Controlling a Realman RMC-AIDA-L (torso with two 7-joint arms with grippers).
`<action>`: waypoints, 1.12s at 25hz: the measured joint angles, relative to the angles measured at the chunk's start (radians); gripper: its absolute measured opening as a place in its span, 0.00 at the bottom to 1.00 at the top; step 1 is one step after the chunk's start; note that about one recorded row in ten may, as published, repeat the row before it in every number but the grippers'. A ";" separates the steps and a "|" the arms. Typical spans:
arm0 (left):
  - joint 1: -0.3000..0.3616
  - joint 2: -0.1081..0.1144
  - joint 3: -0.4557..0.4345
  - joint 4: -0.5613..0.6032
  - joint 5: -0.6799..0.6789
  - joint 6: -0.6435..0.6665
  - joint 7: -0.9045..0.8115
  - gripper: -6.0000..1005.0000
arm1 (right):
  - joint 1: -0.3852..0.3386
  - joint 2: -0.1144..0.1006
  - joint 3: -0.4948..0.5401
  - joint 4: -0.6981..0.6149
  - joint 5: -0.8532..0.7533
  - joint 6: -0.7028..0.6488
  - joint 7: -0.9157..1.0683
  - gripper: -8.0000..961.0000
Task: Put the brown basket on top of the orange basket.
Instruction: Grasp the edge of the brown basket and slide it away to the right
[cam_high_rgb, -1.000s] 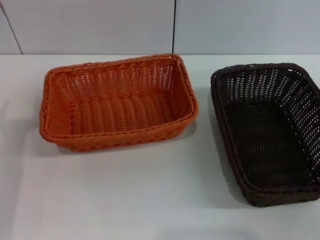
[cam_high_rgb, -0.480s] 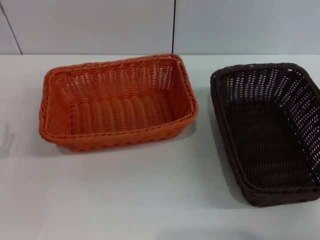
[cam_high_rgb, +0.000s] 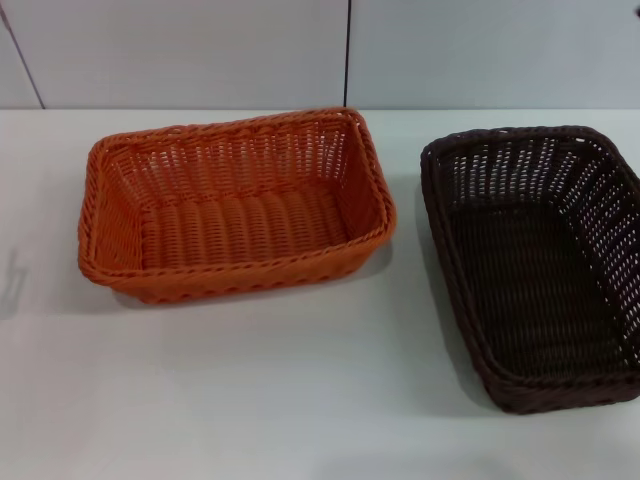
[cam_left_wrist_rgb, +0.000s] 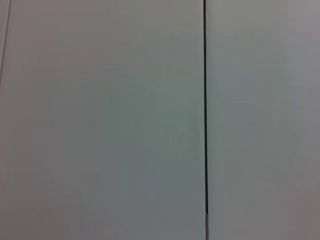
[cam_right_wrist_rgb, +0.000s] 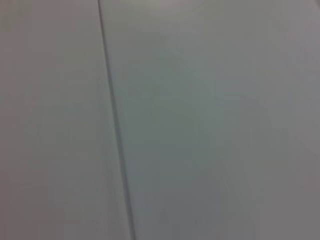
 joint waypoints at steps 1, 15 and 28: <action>-0.002 0.000 0.000 0.000 0.000 -0.010 0.000 0.77 | -0.016 0.000 0.052 -0.128 -0.138 0.169 0.110 0.86; -0.006 0.003 -0.009 0.005 -0.001 -0.060 0.009 0.77 | 0.036 -0.065 0.152 -0.446 -1.107 0.489 1.234 0.85; -0.033 0.006 -0.012 0.007 -0.001 -0.094 0.013 0.77 | 0.238 0.000 0.474 -0.427 -2.070 -0.041 2.008 0.85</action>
